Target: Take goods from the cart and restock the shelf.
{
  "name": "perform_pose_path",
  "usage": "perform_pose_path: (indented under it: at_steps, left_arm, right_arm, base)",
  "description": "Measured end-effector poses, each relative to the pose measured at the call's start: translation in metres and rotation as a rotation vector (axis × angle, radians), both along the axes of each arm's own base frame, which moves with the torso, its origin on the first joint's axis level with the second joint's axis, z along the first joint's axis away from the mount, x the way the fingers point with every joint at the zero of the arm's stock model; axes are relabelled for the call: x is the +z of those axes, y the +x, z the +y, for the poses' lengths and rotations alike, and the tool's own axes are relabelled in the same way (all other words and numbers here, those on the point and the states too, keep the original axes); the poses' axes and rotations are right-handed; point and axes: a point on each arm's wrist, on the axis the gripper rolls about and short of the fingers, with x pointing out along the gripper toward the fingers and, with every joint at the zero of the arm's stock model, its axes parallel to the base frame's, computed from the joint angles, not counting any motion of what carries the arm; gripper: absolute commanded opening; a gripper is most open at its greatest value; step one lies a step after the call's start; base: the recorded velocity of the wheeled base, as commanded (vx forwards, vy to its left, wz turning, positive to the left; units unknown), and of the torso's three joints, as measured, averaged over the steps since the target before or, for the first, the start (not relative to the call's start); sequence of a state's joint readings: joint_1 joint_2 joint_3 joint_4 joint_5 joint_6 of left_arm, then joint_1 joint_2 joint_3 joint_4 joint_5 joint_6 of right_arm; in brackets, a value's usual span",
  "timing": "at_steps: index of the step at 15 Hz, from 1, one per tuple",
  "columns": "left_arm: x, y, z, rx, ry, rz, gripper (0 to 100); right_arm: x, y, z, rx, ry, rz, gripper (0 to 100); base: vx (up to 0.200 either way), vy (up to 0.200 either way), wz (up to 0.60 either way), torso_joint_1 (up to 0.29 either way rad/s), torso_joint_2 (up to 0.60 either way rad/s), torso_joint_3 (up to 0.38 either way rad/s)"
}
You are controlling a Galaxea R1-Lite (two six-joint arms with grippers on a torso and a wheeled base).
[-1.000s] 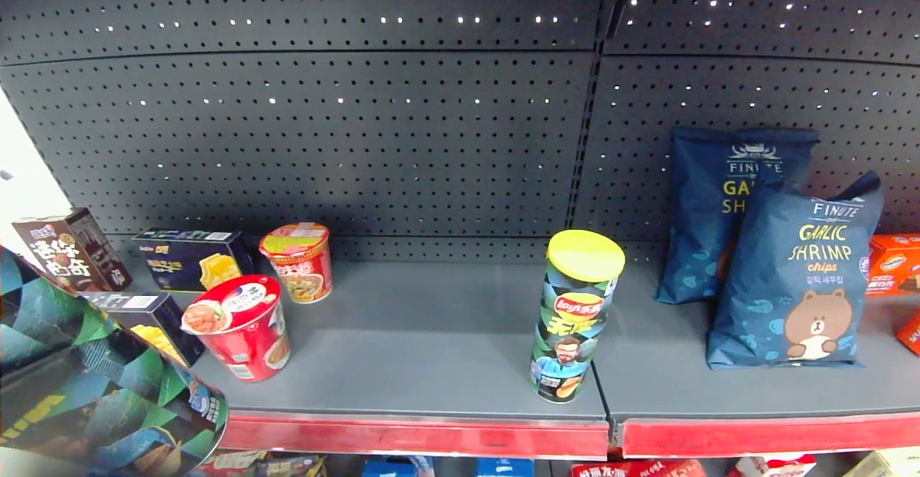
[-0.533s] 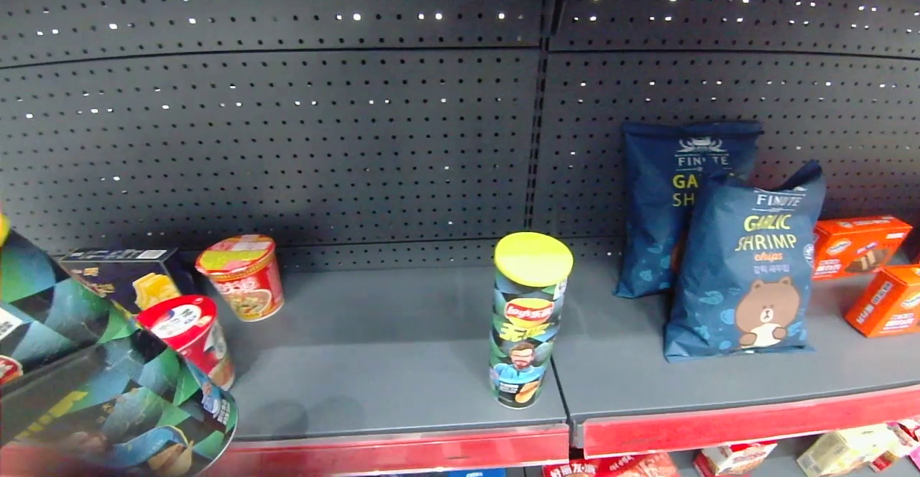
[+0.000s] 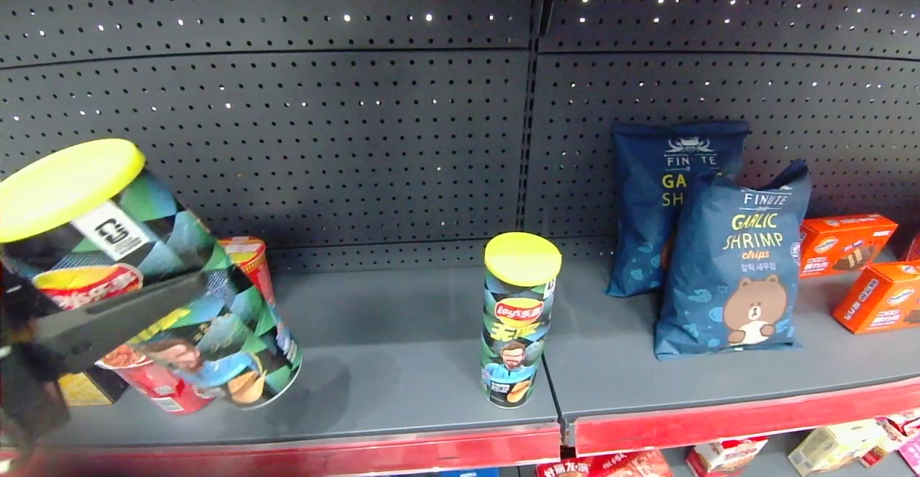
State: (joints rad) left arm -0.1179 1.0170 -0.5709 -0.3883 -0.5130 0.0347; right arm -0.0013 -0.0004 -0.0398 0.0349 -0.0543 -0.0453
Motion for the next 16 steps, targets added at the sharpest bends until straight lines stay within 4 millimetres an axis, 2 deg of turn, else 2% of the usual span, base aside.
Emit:
perform_pose_path:
  at_steps: [4,8,12,16]
  left_arm:
    - [-0.012,0.07,-0.018,-0.053,0.0,0.003,0]
    - [-0.024,0.13,-0.053,-0.145,0.015,0.055,0]
    - [-0.039,0.173,-0.088,-0.216,0.025,0.088,0]
    - [-0.051,0.2,-0.116,-0.262,0.035,0.096,0]
  right_arm:
    - [0.0,0.0,0.0,0.0,-0.005,0.0,100]
    - [0.0,0.0,0.0,0.001,-0.022,0.001,100]
    - [0.0,0.0,0.0,0.001,-0.024,0.002,100]
    - [0.0,0.0,0.0,0.0,-0.029,0.002,100]
  base:
    - [0.0,0.0,0.0,0.0,0.0,0.0]
    - [0.0,0.0,0.0,0.0,0.0,0.0]
    - [0.0,0.0,0.0,0.0,0.0,0.0]
    - [0.0,0.0,0.0,0.0,0.0,0.0]
